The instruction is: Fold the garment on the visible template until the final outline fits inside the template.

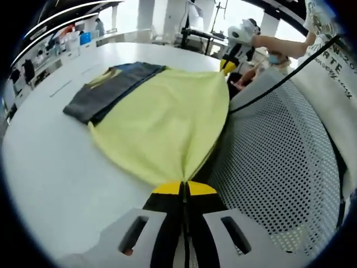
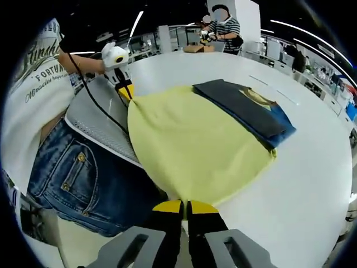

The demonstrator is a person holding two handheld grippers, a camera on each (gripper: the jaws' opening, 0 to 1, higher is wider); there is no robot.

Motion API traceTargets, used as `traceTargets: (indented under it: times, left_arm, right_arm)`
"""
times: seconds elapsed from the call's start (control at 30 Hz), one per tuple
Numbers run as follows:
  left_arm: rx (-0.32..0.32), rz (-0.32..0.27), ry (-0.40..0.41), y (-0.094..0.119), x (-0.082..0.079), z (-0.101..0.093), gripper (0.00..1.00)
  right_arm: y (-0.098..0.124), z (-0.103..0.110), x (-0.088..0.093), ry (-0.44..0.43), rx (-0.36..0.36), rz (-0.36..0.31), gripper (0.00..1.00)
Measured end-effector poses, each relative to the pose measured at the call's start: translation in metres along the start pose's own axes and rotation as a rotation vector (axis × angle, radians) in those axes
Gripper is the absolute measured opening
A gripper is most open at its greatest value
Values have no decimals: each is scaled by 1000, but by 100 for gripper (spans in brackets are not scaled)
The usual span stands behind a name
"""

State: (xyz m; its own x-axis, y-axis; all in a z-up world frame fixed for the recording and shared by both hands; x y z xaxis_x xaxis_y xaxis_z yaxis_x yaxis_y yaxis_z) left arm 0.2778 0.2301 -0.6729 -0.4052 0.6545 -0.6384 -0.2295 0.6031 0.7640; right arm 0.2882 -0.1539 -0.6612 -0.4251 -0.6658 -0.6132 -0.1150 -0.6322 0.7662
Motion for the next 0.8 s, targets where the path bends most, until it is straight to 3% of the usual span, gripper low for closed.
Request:
traceTargets:
  times: [0.27, 0.43, 0.8]
  left_arm:
    - [47, 23, -31, 12, -5, -8, 0]
    - [56, 29, -44, 16, -14, -4, 0]
    - [-17, -21, -53, 20, -39, 29, 0]
  right_arm:
    - [8, 9, -7, 35, -28, 14, 0]
    - [12, 4, -15, 61, -13, 12, 0]
    - [17, -22, -34, 72, 52, -12, 0]
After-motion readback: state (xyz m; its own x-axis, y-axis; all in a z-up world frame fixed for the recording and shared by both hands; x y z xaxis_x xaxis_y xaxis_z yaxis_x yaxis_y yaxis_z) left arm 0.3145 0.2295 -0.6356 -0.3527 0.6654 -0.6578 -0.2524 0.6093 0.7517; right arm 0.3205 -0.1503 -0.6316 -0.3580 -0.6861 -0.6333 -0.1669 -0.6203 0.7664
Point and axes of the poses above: the point that each gripper's makers call its tool centre point, and the gripper's own axes: y roughly backward along the fingers, z roughly to its left, x roughly out of its underside, the point moved 6 cm from there along y, roughly backward along the fingers, and after that the axes turned 5 degrees about -x, right-handed, at the moved point
